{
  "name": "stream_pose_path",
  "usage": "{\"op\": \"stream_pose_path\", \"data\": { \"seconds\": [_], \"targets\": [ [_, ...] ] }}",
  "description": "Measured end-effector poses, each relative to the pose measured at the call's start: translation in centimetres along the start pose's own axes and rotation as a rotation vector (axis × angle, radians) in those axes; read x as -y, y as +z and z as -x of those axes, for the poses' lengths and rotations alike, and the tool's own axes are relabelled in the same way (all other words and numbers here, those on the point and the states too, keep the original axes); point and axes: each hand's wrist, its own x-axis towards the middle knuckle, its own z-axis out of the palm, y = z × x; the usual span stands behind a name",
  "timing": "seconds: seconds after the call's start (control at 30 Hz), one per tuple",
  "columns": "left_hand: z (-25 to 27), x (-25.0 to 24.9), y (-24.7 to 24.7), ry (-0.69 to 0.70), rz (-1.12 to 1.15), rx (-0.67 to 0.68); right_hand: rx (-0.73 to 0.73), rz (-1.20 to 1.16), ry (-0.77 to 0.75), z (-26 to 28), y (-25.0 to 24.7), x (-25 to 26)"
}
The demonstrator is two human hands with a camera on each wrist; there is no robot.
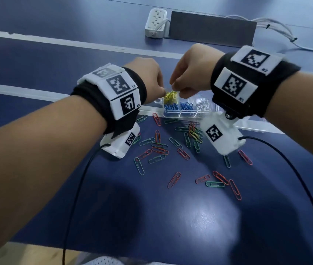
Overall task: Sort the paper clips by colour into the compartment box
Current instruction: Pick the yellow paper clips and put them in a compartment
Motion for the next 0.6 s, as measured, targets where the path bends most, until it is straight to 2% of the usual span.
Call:
{"op": "stream_pose_path", "data": {
  "seconds": [0.17,0.3,0.43,0.6],
  "targets": [
    [0.3,0.0,0.3,0.103,0.002,-0.004,0.046,0.359,-0.079,3.0,-0.2,-0.7],
    [0.4,-0.3,0.7,0.147,-0.047,0.035,0.136,0.515,-0.092,4.4,0.8,-1.5],
    [0.6,-0.5,0.9,0.144,-0.107,0.070,0.161,0.537,-0.112,4.4,2.1,-2.7],
    [1.0,-0.7,0.8,0.154,-0.106,0.050,0.152,0.516,-0.130,4.4,1.8,-3.2]
  ]
}}
